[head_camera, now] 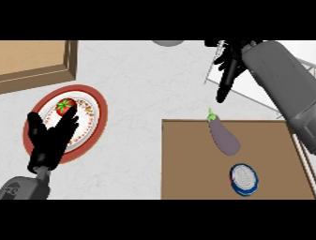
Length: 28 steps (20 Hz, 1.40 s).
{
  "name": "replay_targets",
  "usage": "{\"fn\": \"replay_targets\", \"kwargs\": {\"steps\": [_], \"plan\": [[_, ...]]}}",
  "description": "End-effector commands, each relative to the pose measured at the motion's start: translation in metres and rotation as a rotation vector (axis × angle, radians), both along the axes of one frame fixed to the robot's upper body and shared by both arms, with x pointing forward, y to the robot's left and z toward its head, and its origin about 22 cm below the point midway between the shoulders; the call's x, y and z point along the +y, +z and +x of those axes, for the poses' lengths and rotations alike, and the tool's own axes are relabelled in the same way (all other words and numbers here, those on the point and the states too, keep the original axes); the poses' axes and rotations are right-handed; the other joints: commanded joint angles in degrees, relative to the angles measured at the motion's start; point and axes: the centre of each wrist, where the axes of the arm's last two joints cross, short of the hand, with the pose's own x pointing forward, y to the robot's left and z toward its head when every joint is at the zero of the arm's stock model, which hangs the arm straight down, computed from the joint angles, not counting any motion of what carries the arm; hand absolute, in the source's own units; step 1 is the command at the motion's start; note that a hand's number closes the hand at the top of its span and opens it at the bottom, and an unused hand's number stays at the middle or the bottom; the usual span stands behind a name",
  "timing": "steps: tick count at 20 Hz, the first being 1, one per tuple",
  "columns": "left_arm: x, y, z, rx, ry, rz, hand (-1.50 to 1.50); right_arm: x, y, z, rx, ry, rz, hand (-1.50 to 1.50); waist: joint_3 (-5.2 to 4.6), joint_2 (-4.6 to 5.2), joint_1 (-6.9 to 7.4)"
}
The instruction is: Pick the eggplant from the tray and place it in the tiered shelf
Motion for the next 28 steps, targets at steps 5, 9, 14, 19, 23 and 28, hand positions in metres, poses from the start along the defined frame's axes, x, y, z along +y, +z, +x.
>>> {"fn": "replay_targets", "kwargs": {"steps": [5, 9, 14, 19, 23, 28], "plan": [[0.013, 0.000, -0.006, 0.011, 0.003, 0.004, 0.00, 0.029, -0.038, -0.006, 0.152, 0.106, -0.098, -1.50, 0.40, 1.27, 0.21], [0.016, -0.006, 0.001, 0.023, 0.025, 0.006, 0.00, 0.059, -0.025, -0.005, 0.168, 0.158, -0.156, -1.50, 0.34, 1.20, -0.42], [0.008, -0.009, -0.010, 0.013, 0.023, -0.007, 0.00, 0.058, -0.050, -0.011, 0.167, 0.148, -0.219, -1.50, 0.37, 0.99, -0.83], [0.006, -0.006, -0.009, 0.008, 0.036, -0.010, 0.00, 0.049, -0.051, -0.011, 0.135, 0.159, -0.250, -1.50, 0.38, 0.88, -1.24], [0.004, -0.012, -0.014, 0.044, 0.046, -0.003, 0.00, 0.070, -0.068, -0.020, 0.153, 0.189, -0.243, -1.50, 0.38, 0.77, -1.53], [0.013, -0.005, -0.009, 0.027, 0.029, -0.011, 0.00, 0.063, -0.084, -0.025, 0.160, 0.199, -0.292, -1.50, 0.38, 0.76, -1.60]]}}
